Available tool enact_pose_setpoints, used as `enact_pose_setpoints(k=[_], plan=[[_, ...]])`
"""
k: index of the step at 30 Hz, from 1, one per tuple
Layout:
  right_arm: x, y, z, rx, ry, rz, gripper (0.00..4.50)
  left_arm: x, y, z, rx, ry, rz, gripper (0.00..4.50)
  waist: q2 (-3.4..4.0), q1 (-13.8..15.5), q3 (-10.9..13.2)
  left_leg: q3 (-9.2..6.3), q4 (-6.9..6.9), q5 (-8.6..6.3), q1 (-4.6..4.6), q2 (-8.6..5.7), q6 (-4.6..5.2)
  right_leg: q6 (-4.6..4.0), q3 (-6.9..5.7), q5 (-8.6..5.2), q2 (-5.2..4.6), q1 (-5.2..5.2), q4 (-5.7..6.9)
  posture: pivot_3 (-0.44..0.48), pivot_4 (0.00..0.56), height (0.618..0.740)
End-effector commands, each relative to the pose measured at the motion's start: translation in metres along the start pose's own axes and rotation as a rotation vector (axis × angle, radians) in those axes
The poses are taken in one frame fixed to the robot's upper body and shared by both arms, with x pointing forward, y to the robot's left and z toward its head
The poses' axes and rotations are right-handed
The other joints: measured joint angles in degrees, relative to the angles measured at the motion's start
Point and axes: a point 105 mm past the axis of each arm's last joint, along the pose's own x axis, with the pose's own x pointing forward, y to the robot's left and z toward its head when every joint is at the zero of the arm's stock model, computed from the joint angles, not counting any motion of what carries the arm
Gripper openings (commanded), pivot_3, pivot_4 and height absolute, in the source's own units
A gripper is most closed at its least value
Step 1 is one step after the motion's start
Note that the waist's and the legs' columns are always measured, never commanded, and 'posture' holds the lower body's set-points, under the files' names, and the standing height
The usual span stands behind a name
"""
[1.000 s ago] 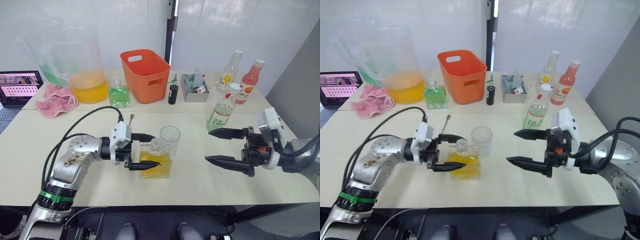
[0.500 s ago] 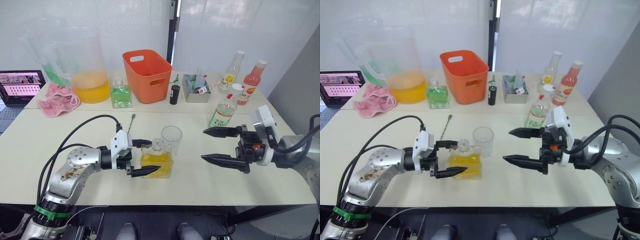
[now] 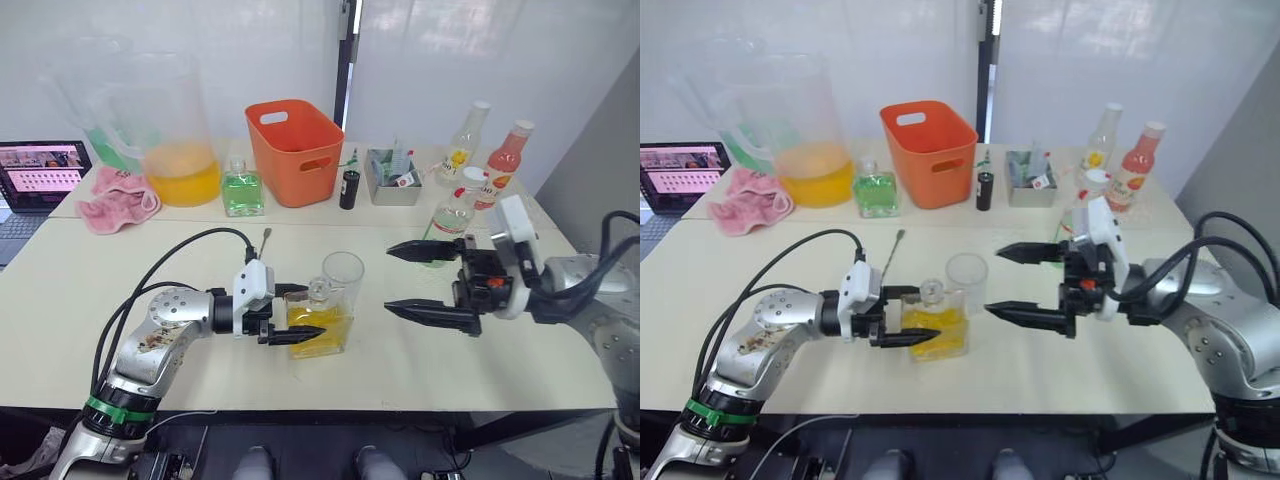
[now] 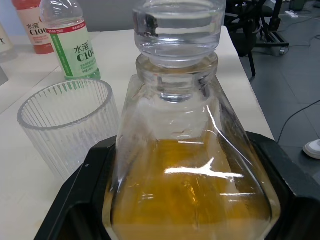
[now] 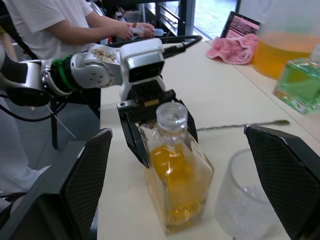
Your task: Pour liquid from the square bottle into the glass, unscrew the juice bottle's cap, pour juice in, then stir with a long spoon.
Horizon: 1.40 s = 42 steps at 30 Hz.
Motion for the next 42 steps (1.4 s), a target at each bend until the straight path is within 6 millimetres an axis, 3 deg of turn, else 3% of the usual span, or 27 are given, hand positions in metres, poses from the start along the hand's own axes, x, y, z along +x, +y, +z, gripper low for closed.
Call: enact_pose_setpoints(k=[1, 12, 16, 23, 28, 42], plan=[[0.021, 0.003, 0.004, -0.041, 0.008, 0.034, 4.5, 0.004, -0.001, 0.007, 0.044, -0.012, -0.025, 2.79, 0.0, 0.0, 0.0, 0.0, 0.0, 0.0, 0.0, 0.0, 0.0, 0.0, 0.0, 0.0, 0.0, 0.0, 0.0, 0.0, 0.15, 0.74], [0.062, -0.011, -0.013, -0.097, 0.059, 0.022, 4.5, 0.006, -0.002, 0.008, 0.058, -0.006, -0.029, 2.79, 0.02, 0.2, 0.0, -0.02, -0.01, 0.0, -0.02, 0.0, 0.01, 0.12, -0.03, 0.08, 0.01, -0.05, 0.09, 0.0, 0.15, 0.74], [0.066, -0.019, -0.016, -0.109, 0.064, -0.012, 3.36, 0.005, -0.003, 0.008, 0.055, -0.005, -0.026, 2.79, 0.02, 0.2, 0.0, -0.02, -0.01, 0.0, -0.04, 0.0, 0.01, 0.13, -0.03, 0.09, 0.01, -0.05, 0.07, 0.0, 0.15, 0.74], [0.067, -0.014, -0.015, -0.093, 0.037, 0.028, 1.07, 0.005, -0.003, 0.007, 0.054, -0.003, -0.023, 2.79, 0.02, 0.2, 0.0, -0.03, 0.0, 0.01, -0.03, 0.0, 0.01, 0.19, -0.05, 0.12, 0.01, -0.05, 0.09, 0.0, 0.15, 0.74], [0.065, -0.011, -0.014, -0.096, 0.035, 0.045, 1.07, 0.006, -0.003, 0.008, 0.055, -0.003, -0.027, 2.79, 0.02, 0.2, 0.0, -0.03, 0.0, 0.01, -0.03, 0.0, 0.01, 0.18, -0.05, 0.12, 0.01, -0.05, 0.09, 0.0, 0.15, 0.74], [0.058, -0.01, 0.019, -0.08, -0.079, 0.071, 1.07, 0.008, -0.004, 0.002, 0.043, 0.029, -0.044, 2.79, 0.05, -0.1, 0.0, -0.03, -0.04, 0.01, -0.05, 0.01, 0.01, 0.2, -0.05, 0.13, 0.01, -0.08, 0.11, 0.0, 0.15, 0.74]])
